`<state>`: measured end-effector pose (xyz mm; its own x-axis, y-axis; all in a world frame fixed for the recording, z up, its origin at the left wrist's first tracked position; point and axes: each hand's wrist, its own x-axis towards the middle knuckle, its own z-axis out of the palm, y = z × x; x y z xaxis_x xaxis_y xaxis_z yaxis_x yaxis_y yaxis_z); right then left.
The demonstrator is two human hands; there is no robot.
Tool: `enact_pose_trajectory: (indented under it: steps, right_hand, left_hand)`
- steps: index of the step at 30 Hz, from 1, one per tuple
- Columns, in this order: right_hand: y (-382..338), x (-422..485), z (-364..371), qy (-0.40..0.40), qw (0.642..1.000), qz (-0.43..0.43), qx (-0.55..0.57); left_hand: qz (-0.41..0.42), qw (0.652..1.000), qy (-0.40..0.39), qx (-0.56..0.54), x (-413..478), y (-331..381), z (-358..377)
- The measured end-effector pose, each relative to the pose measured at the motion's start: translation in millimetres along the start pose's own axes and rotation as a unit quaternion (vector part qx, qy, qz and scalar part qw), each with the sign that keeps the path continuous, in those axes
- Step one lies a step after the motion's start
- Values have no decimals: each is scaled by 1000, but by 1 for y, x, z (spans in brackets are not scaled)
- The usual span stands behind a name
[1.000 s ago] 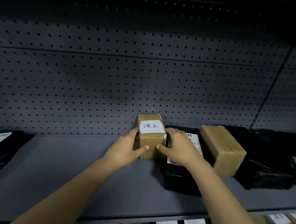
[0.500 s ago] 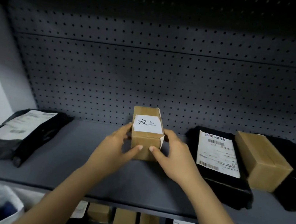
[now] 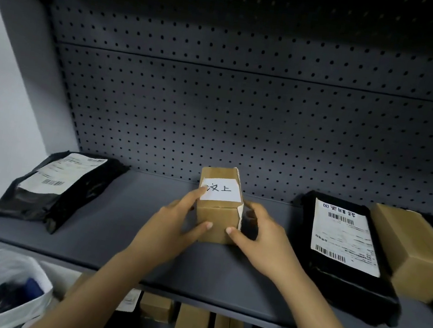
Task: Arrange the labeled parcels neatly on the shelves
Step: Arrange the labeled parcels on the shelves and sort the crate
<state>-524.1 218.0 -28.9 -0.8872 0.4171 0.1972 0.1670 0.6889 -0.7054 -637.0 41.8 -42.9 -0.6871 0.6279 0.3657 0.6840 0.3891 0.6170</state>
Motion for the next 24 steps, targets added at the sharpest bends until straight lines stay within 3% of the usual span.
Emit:
enact_pose_trajectory:
  steps: [8,17,24]
  right_hand:
    - [-13,8,12,-22,998,-17,48]
    - [-38,17,32,8,993,-112,20]
    - [-45,20,42,-16,993,-114,40]
  left_hand:
    - [14,998,47,43,-4,-21,-26]
    - [-28,999,28,4,-12,-35,-37]
    - [-58,998,19,-16,-15,-49,-42]
